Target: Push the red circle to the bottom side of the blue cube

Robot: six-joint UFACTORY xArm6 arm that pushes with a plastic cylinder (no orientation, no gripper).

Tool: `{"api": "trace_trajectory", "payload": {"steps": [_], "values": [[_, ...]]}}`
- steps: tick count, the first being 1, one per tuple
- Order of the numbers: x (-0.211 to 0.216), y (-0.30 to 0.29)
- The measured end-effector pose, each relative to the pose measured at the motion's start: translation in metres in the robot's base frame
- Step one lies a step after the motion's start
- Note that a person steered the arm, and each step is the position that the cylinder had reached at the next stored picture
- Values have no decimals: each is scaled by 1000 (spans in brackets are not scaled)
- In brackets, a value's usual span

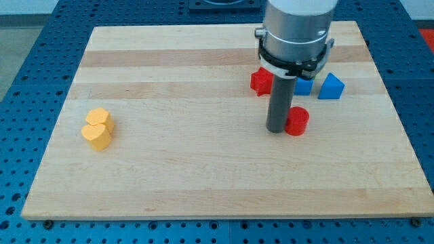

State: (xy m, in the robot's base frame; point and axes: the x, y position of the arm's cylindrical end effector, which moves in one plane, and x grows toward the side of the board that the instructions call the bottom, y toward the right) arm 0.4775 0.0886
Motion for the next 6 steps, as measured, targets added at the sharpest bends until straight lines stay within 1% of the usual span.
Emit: {"api": "trace_trajectory", "payload": {"steps": [1,2,3,4,5,6], "values": [[33,7],[33,14],[15,45],[-35,55],[-29,62],[-30,87]]}}
